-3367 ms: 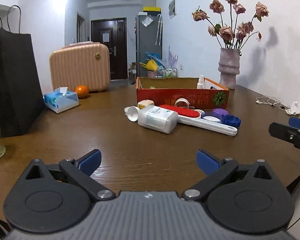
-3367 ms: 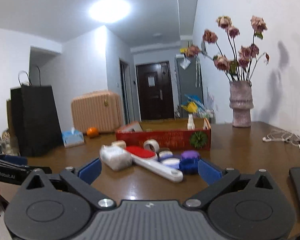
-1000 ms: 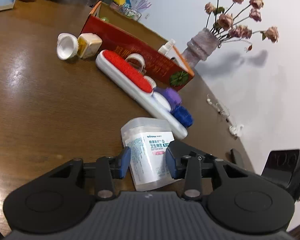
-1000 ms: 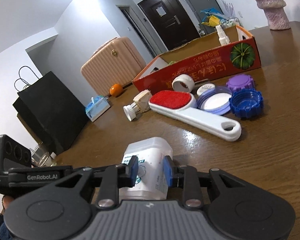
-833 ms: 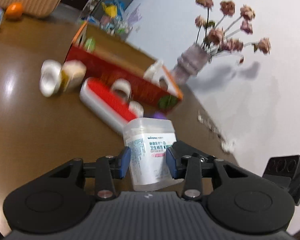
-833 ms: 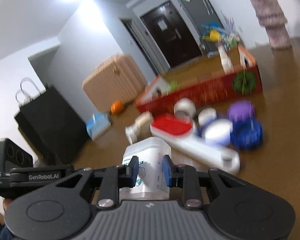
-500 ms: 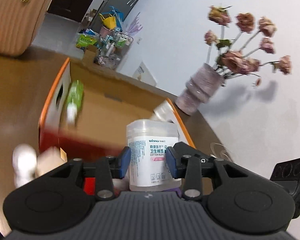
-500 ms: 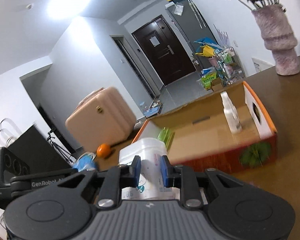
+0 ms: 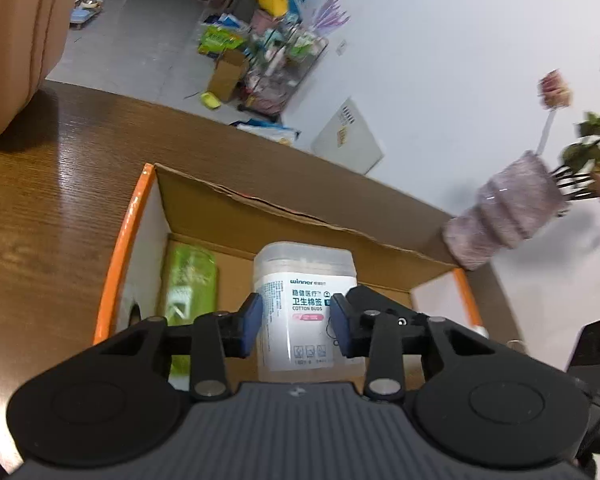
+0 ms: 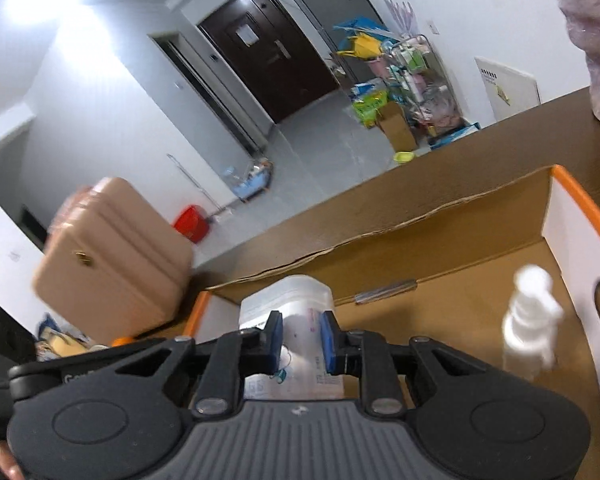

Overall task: Organize rigid objects
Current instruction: 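Lift the tub over the cardboard box and release it inside, then withdraw both grippers up from the box, then grasp a white bottle cap with the left gripper while the right gripper grasps the blue cap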

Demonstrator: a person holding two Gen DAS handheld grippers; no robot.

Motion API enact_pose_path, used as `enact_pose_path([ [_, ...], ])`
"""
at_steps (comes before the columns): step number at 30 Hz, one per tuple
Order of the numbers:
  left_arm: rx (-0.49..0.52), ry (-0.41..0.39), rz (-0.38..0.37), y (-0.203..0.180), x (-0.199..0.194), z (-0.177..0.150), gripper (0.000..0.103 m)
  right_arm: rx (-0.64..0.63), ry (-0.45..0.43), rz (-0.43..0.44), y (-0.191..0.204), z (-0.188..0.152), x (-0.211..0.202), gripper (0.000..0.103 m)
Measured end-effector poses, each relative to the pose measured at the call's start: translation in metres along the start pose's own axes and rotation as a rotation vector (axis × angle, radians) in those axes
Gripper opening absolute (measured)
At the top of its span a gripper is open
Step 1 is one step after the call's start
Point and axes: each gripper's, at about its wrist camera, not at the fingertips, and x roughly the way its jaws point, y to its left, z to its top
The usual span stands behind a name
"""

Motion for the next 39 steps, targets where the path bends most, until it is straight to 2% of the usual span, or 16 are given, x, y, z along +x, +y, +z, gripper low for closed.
enact_pose_path([
  [2,-0.012,0.019,0.007,0.004,0.011,0.004,0.031,-0.023,0.016,-0.036,0.002,0.002,0.017,0.009],
  [5,0.048,-0.038,0.086,0.000,0.011,0.003,0.042,-0.032,0.063,-0.064,0.006,0.002,0.031,0.011],
  [8,0.094,-0.054,0.068,-0.005,-0.004,0.001,0.048,-0.048,0.044,-0.059,0.007,0.001,0.023,0.013],
  [12,0.174,-0.109,0.081,-0.016,-0.044,-0.009,0.063,-0.114,-0.009,-0.053,0.015,-0.001,-0.012,0.017],
  [17,0.322,-0.181,0.204,-0.033,-0.099,-0.035,0.075,-0.248,-0.086,-0.097,0.027,-0.007,-0.085,0.024],
  [20,0.338,-0.223,0.245,-0.033,-0.137,-0.061,0.089,-0.307,-0.124,-0.145,0.023,-0.017,-0.134,0.032],
  [22,0.342,-0.259,0.286,-0.030,-0.158,-0.082,0.091,-0.346,-0.135,-0.192,0.018,-0.027,-0.163,0.033],
  [25,0.362,-0.286,0.348,-0.025,-0.187,-0.114,0.093,-0.375,-0.165,-0.262,0.009,-0.047,-0.203,0.049],
  [26,0.358,-0.301,0.365,-0.024,-0.196,-0.124,0.094,-0.386,-0.176,-0.283,0.006,-0.055,-0.216,0.058],
  [27,0.358,-0.321,0.384,-0.022,-0.208,-0.134,0.096,-0.391,-0.186,-0.294,0.003,-0.062,-0.226,0.060],
  [31,0.371,-0.388,0.427,-0.027,-0.242,-0.168,0.101,-0.405,-0.223,-0.298,0.004,-0.088,-0.267,0.062],
  [34,0.410,-0.454,0.464,-0.037,-0.259,-0.196,0.103,-0.414,-0.256,-0.273,0.011,-0.104,-0.289,0.067],
  [39,0.402,-0.488,0.472,-0.043,-0.279,-0.244,0.103,-0.412,-0.293,-0.240,0.015,-0.140,-0.316,0.069],
])
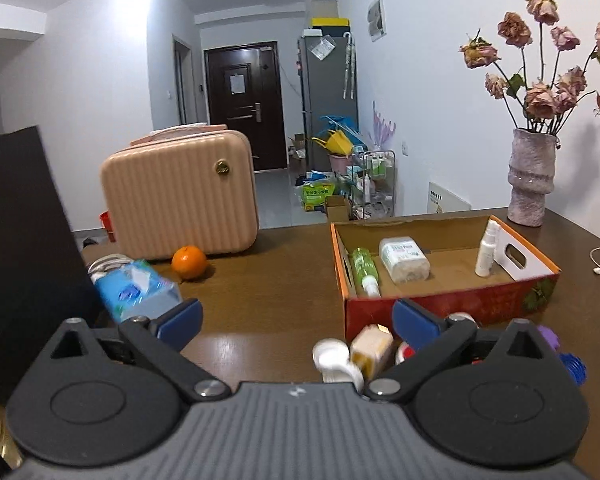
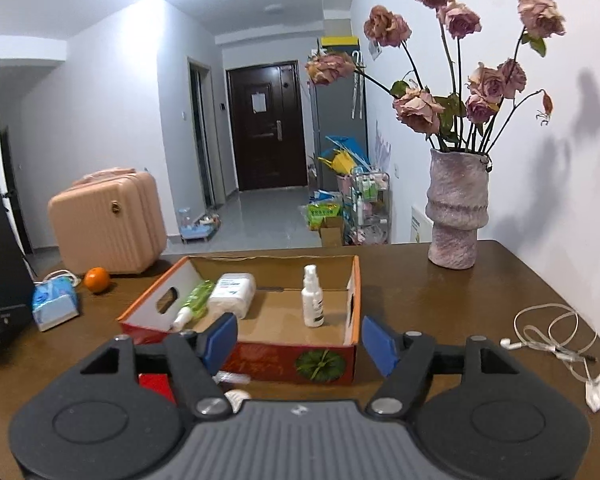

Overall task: Organize rigid objects
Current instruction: 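Grasp a white bottle cap with the left gripper while the right gripper grasps the blue cap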

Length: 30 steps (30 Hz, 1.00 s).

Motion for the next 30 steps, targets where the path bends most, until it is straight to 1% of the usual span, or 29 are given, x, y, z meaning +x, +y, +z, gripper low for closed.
enact_pose_path([
  [3,0.015,-0.031,-0.006,-0.006,-0.032,-0.022,0.103,-0.003,-0.034,0.011,0.009,-0.024,-0.025,0.071],
  [5,0.025,-0.065,0.003,-0.010,-0.054,-0.042,0.103,-0.014,-0.060,0.017,0.018,-0.043,-0.044,0.073],
  [9,0.018,-0.102,0.059,-0.024,-0.093,-0.085,0.103,-0.034,-0.103,0.027,0.036,-0.088,-0.081,0.078],
  [11,0.003,-0.102,0.063,-0.032,-0.112,-0.108,0.103,-0.046,-0.111,0.023,0.045,-0.110,-0.096,0.079],
  [13,0.014,-0.095,0.035,-0.039,-0.129,-0.129,0.103,-0.064,-0.128,0.032,0.052,-0.134,-0.111,0.080],
  [15,0.066,-0.087,0.022,-0.047,-0.141,-0.145,0.103,-0.063,-0.142,0.049,0.055,-0.159,-0.125,0.084],
  [17,0.107,-0.083,0.036,-0.051,-0.147,-0.155,0.103,-0.078,-0.145,0.082,0.057,-0.180,-0.133,0.084],
  [18,0.113,-0.080,0.040,-0.052,-0.149,-0.158,0.103,-0.102,-0.130,0.083,0.059,-0.187,-0.134,0.084],
  [19,0.107,-0.080,0.038,-0.052,-0.149,-0.159,0.103,-0.114,-0.118,0.070,0.061,-0.192,-0.135,0.084],
  [21,0.088,-0.068,0.035,-0.052,-0.147,-0.158,0.103,-0.101,-0.114,0.046,0.062,-0.197,-0.138,0.083],
  [23,0.074,-0.059,0.030,-0.051,-0.144,-0.158,0.103,-0.071,-0.105,0.057,0.061,-0.198,-0.140,0.083],
  [27,0.061,-0.041,0.031,-0.048,-0.134,-0.159,0.103,-0.084,-0.111,0.047,0.062,-0.198,-0.139,0.083],
  [30,0.047,-0.020,0.033,-0.046,-0.122,-0.158,0.103,-0.070,-0.096,0.044,0.060,-0.196,-0.131,0.082],
])
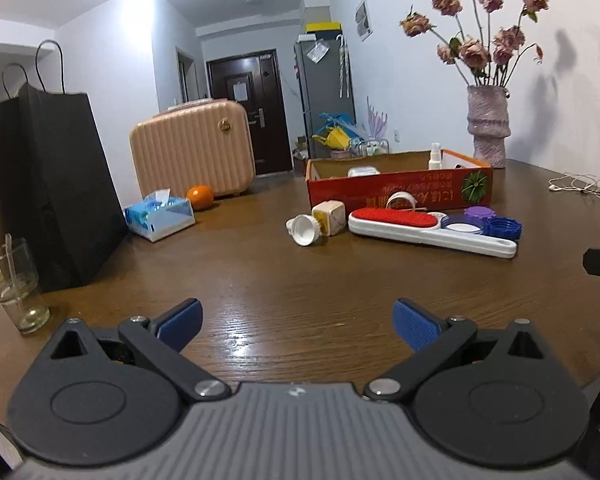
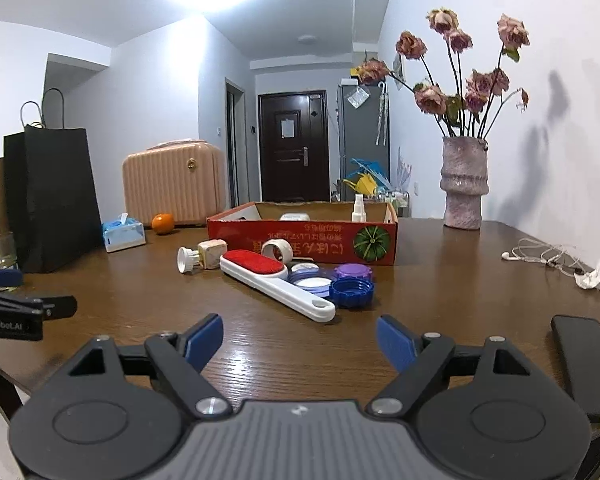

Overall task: Organize rigid objects
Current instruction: 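Grasp a white bottle cap with the left gripper while the right gripper grasps the blue cap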

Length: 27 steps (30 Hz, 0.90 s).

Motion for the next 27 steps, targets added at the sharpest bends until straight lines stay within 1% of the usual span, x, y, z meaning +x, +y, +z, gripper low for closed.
enact_pose_path([
  [5,-0.021,0.027,-0.013,0.003,0.027,0.010,0.103,0.010,0.054,-0.030,-0.008,0.008,0.025,0.080],
  [10,-0.028,0.066,-0.038,0.007,0.070,0.030,0.103,0.047,0.103,-0.059,-0.025,0.023,0.061,0.078],
  [12,-0.020,0.103,-0.078,0.009,0.095,0.039,0.103,0.058,0.122,-0.068,-0.031,0.030,0.080,0.078],
  [17,-0.032,0.135,-0.141,0.017,0.153,0.058,0.103,0.037,0.180,-0.070,-0.042,0.044,0.132,0.075],
  [20,-0.041,0.195,-0.235,0.026,0.194,0.068,0.103,0.048,0.214,-0.075,-0.049,0.050,0.159,0.073],
  [22,-0.050,0.225,-0.256,0.031,0.217,0.072,0.102,0.062,0.236,-0.078,-0.053,0.052,0.174,0.073],
  [25,-0.058,0.246,-0.309,0.039,0.242,0.077,0.099,0.053,0.251,-0.077,-0.057,0.054,0.190,0.071],
  [27,-0.075,0.259,-0.339,0.044,0.254,0.080,0.094,0.037,0.266,-0.073,-0.059,0.055,0.198,0.068],
])
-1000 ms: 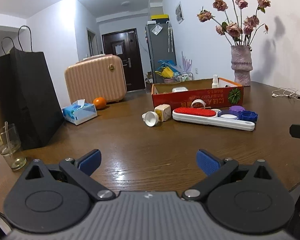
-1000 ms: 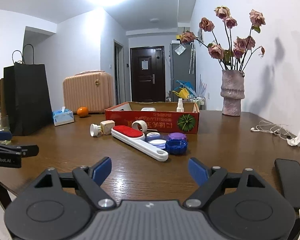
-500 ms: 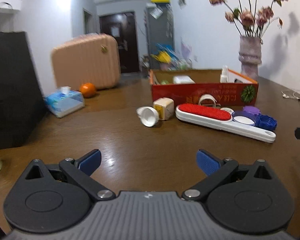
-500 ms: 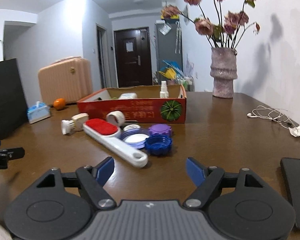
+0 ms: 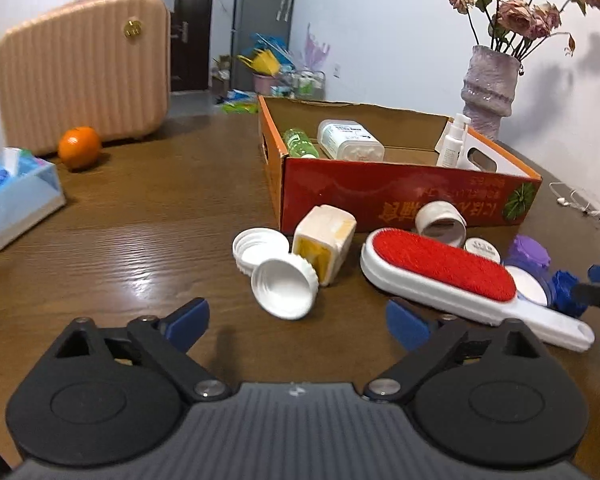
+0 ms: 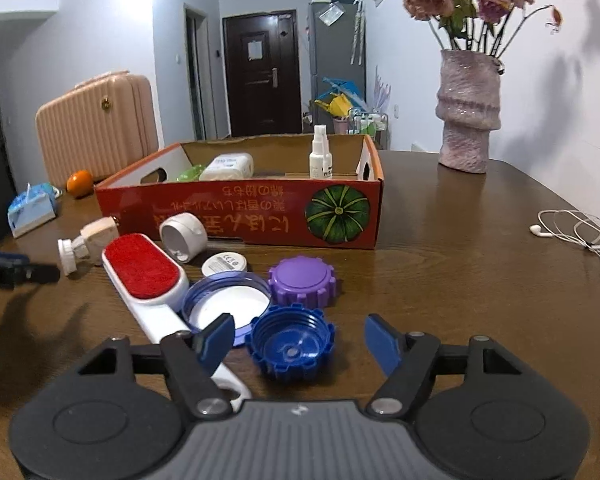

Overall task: Organize rigid objects
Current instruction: 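Grasp a white bottle cap with the left gripper while the right gripper grasps the blue cap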

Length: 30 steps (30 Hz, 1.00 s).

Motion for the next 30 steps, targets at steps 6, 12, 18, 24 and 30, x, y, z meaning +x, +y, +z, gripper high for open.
enact_pose_path([
  [6,-0.050,0.006,-0.056,0.016,0.015,0.007,0.073,0.013,0.023,0.010,-0.005,0.001,0.011,0.059],
  [12,-0.108,0.019,-0.121,0.027,0.021,0.007,0.041,0.032,0.020,0.039,-0.007,-0.001,0.014,0.037],
  [18,-0.116,-0.013,-0.085,0.019,-0.003,0.001,0.040,0.062,0.027,0.042,-0.011,-0.007,0.012,0.008],
  [24,0.109,0.023,-0.005,-0.039,-0.052,-0.029,0.040,0.054,-0.061,0.020,-0.011,-0.010,-0.029,0.008],
  [30,0.348,0.049,-0.108,-0.110,-0.084,-0.072,0.041,-0.047,-0.030,0.205,0.030,-0.027,-0.060,0.008],
])
